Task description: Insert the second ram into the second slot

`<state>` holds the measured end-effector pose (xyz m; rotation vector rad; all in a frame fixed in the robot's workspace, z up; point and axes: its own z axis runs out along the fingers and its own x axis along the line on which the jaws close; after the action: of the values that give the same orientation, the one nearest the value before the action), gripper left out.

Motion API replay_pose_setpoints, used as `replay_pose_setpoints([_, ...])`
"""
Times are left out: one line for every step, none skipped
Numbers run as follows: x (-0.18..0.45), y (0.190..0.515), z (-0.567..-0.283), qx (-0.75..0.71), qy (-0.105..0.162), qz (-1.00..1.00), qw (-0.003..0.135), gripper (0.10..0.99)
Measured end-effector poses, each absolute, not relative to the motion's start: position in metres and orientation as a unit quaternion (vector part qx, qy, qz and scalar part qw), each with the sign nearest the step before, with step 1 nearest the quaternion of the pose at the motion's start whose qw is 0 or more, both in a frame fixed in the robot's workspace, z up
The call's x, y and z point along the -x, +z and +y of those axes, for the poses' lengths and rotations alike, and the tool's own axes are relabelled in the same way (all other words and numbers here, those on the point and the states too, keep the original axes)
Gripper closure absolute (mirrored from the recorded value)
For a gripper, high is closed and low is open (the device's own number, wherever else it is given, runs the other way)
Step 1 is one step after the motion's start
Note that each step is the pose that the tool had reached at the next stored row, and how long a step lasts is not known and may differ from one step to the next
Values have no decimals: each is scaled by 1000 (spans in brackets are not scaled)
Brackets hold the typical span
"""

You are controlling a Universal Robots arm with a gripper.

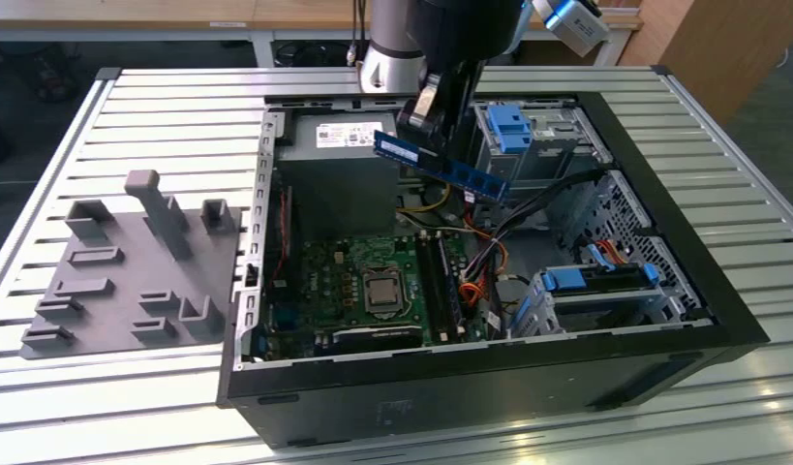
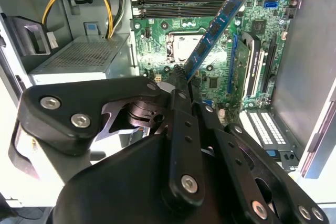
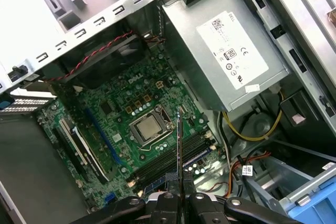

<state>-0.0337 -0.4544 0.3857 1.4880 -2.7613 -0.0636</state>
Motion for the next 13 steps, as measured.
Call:
replay_pose_setpoints([34,386,-454,-473,-20,-881,2,949])
replay_pose_setpoints([34,386,-454,-472,-20,-881,2,949])
replay_pose_setpoints([34,386,-454,-471,-20,-882,2,949])
replay_pose_setpoints([34,386,-454,-470,-20,-882,2,949])
replay_pose_setpoints([34,386,-454,-469,-20,-883,2,949])
replay_pose_setpoints([34,386,-454,-469,-20,-883,2,949])
replay_pose_setpoints([34,386,-454,-468,-20,-884,2,949])
replay_pose_setpoints([34,386,-454,-467,-20,-884,2,949])
replay_pose_setpoints([34,386,-454,-466,-20,-885,2,949])
replay_pose_setpoints([34,386,-454,-465,-20,-885,2,949])
replay_pose_setpoints([34,386,-454,-464,-20,-886,2,949])
replay_pose_setpoints([34,386,-454,-463,-20,-886,2,949])
replay_pose_setpoints([34,386,-454,-462,-20,-887,2,949])
